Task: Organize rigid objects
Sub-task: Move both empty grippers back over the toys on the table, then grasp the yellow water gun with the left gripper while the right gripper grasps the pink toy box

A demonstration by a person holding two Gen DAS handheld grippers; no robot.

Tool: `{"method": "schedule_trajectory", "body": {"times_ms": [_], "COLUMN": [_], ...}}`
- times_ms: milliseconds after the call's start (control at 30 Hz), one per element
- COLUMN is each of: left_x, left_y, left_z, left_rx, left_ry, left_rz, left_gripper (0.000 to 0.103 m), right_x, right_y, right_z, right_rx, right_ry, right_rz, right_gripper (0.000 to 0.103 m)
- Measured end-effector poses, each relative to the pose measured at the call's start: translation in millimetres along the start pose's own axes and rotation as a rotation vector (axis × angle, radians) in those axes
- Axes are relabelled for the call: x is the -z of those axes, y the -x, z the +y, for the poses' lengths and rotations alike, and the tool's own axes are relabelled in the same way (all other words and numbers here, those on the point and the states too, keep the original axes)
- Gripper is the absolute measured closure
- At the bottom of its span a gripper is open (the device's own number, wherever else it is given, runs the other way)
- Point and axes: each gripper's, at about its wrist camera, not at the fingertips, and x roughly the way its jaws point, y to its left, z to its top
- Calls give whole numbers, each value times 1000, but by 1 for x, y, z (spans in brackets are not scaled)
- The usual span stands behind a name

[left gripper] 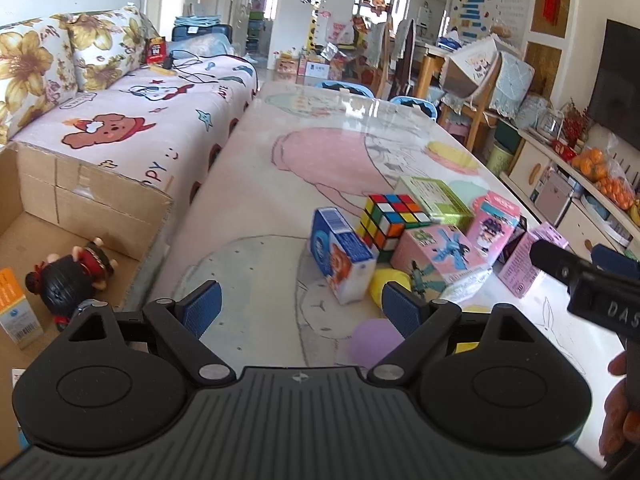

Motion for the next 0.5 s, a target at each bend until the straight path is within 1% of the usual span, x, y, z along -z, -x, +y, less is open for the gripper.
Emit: {"method": "schedule_trajectory", "body": {"times_ms": [233,500], "left_x": [4,5], "left_y": [-6,-13], "left_z": [-10,-21], "left_rx": [33,93], "left_ry": [-57,-135], "left_rz": [31,58], "left_gripper": [0,0], "right_x": [3,6], "right_y": [-11,-22], "right_z": [-29,-52], "right_rx": [69,89], "right_ry": [-34,-102], "right_rz": [39,87], "right_gripper": [1,1]}}
